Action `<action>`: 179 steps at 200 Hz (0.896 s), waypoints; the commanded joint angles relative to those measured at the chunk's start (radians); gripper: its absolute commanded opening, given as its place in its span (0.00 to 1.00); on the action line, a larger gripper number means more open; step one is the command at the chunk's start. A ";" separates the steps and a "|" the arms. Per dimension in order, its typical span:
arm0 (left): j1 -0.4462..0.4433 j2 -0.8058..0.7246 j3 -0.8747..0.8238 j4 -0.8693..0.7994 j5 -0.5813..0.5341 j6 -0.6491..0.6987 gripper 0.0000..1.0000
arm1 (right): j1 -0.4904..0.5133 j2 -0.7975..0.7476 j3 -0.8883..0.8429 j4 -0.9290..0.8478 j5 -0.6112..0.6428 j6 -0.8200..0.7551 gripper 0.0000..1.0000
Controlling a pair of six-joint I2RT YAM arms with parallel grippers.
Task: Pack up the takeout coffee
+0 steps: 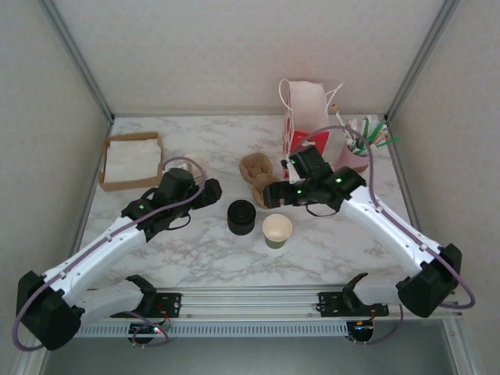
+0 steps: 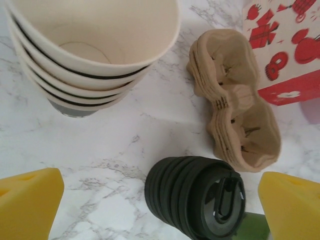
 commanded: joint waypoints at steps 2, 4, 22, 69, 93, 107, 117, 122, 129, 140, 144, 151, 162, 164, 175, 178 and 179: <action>0.070 -0.074 -0.067 0.098 0.203 -0.046 1.00 | 0.076 0.065 0.058 -0.029 0.056 -0.044 0.93; 0.075 -0.078 -0.074 0.100 0.212 -0.049 1.00 | 0.081 0.071 0.061 -0.029 0.056 -0.044 0.93; 0.128 -0.130 -0.150 0.119 0.291 -0.087 0.99 | 0.119 0.122 0.088 -0.024 0.065 -0.041 0.99; 0.170 -0.253 -0.338 0.142 0.405 -0.142 0.98 | 0.202 0.269 0.187 -0.041 0.130 -0.022 0.99; 0.190 -0.292 -0.436 0.216 0.470 -0.184 0.98 | 0.215 0.317 0.201 -0.008 0.170 0.010 0.99; 0.206 -0.287 -0.484 0.270 0.516 -0.209 0.98 | 0.214 0.338 0.218 0.005 0.166 0.020 0.99; 0.214 -0.274 -0.505 0.299 0.541 -0.224 0.98 | 0.215 0.357 0.240 -0.001 0.170 0.027 0.99; 0.217 -0.268 -0.513 0.309 0.550 -0.227 0.97 | 0.216 0.372 0.254 -0.012 0.179 0.031 0.99; 0.219 -0.265 -0.519 0.319 0.554 -0.230 0.97 | 0.221 0.392 0.272 -0.024 0.189 0.026 0.99; 0.222 -0.276 -0.525 0.326 0.551 -0.235 0.97 | 0.232 0.424 0.302 -0.053 0.215 0.017 0.99; 0.222 -0.284 -0.528 0.329 0.550 -0.237 0.97 | 0.238 0.435 0.309 -0.063 0.229 0.017 0.99; 0.225 -0.294 -0.532 0.339 0.552 -0.243 0.97 | 0.246 0.450 0.320 -0.074 0.257 0.026 0.99; 0.230 -0.296 -0.539 0.350 0.564 -0.246 0.97 | 0.246 0.463 0.323 -0.070 0.265 0.040 0.99; 0.231 -0.294 -0.539 0.352 0.567 -0.247 0.97 | 0.246 0.466 0.324 -0.069 0.261 0.041 0.99; 0.235 -0.274 -0.539 0.359 0.584 -0.244 0.95 | 0.246 0.485 0.337 -0.069 0.228 0.037 0.99; 0.237 -0.268 -0.539 0.361 0.588 -0.244 0.94 | 0.246 0.491 0.343 -0.072 0.224 0.040 0.99; 0.237 -0.266 -0.539 0.362 0.589 -0.244 0.94 | 0.247 0.494 0.345 -0.073 0.223 0.040 0.99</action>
